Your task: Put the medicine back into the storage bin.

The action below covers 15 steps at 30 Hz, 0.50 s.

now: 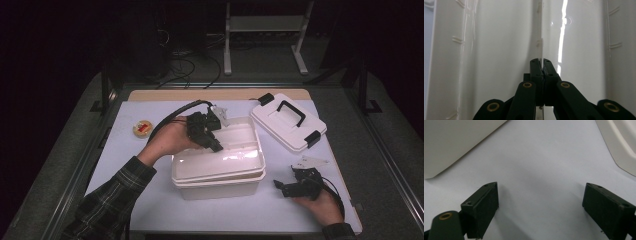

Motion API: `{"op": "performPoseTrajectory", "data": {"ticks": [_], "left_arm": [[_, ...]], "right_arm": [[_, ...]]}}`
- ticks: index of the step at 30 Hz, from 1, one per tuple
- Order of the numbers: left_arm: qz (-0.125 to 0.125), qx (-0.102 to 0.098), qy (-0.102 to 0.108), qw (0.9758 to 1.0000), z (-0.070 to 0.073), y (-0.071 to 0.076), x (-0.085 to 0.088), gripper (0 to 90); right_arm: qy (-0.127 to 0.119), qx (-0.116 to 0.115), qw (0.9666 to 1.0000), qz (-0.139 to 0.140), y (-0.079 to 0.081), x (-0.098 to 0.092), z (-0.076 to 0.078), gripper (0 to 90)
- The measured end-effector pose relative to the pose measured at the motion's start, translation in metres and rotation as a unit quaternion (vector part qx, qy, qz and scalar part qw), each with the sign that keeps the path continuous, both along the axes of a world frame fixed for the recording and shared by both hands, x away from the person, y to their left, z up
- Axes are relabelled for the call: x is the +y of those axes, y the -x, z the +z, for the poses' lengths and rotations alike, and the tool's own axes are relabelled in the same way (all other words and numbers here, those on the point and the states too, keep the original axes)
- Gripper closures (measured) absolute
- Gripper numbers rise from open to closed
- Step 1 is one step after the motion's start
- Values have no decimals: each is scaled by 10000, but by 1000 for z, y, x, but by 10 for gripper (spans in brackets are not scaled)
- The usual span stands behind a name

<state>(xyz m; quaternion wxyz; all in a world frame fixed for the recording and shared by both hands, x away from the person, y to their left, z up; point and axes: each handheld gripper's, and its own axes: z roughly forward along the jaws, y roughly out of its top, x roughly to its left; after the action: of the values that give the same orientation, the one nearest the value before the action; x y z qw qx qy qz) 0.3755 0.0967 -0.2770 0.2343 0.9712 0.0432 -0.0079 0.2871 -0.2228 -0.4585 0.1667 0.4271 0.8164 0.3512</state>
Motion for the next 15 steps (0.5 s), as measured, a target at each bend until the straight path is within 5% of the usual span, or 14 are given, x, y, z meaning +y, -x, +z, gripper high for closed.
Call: {"op": "performPoseTrajectory", "data": {"ticks": [15], "left_arm": [[416, -146, -22, 9990, 27, 5, 49, 890]], "right_arm": [[11, -7, 10000, 3, 0, 0, 0, 127]]}}
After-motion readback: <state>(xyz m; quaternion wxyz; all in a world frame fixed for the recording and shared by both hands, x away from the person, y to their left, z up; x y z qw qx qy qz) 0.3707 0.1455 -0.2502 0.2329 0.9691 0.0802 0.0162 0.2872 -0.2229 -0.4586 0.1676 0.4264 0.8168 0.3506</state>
